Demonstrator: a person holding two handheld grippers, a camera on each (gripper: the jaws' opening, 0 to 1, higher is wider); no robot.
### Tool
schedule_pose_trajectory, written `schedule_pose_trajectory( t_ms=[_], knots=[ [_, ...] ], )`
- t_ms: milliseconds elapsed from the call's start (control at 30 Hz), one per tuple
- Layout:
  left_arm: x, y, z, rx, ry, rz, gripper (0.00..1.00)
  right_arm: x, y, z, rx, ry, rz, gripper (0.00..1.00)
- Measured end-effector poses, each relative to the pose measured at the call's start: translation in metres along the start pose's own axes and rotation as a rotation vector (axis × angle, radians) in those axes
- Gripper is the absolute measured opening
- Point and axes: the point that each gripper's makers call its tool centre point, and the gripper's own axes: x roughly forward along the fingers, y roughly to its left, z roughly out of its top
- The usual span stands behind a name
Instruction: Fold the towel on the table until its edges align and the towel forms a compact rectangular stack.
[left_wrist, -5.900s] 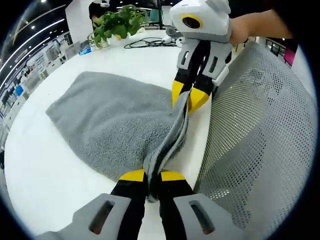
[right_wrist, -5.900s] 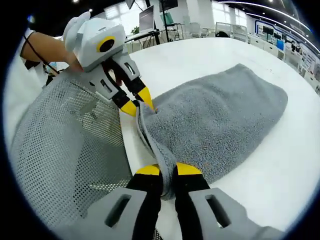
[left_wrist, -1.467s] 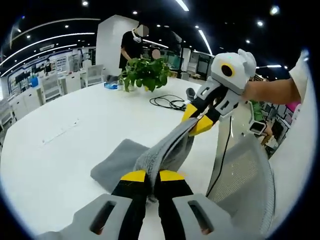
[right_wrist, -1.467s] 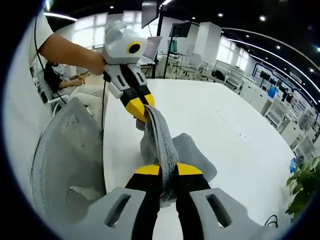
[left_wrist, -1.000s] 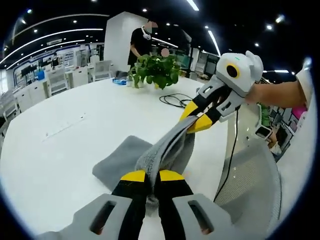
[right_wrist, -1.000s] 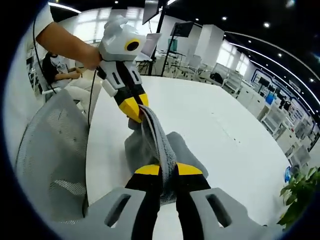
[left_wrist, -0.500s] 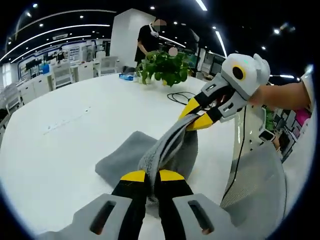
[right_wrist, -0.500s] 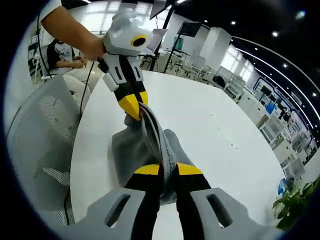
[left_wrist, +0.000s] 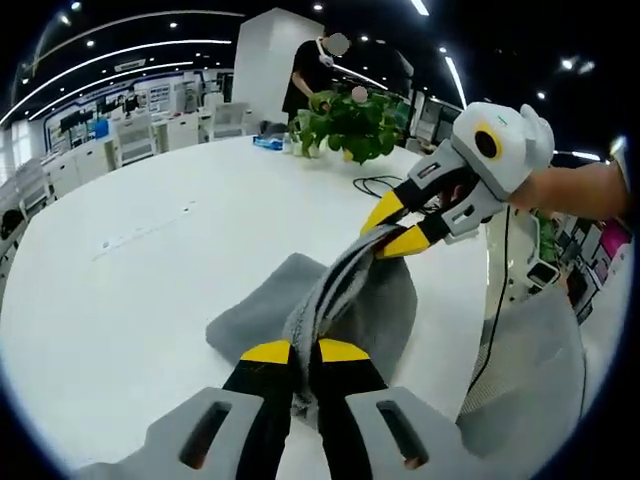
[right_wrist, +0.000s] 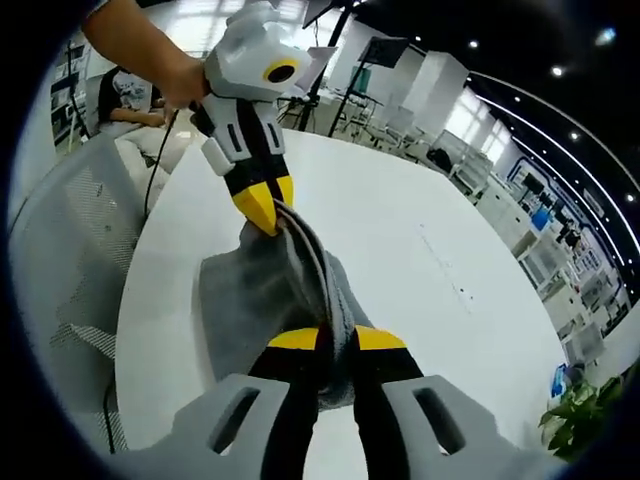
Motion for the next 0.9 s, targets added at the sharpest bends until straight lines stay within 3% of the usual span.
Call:
schedule_pose_trajectory(
  t_ms=[900],
  knots=[
    [0.044,0.031,-0.022,-0.003,0.114,0.045,0.08,0.044,-0.014,-0.034,0.093,0.061,0.006,0.14]
  ],
)
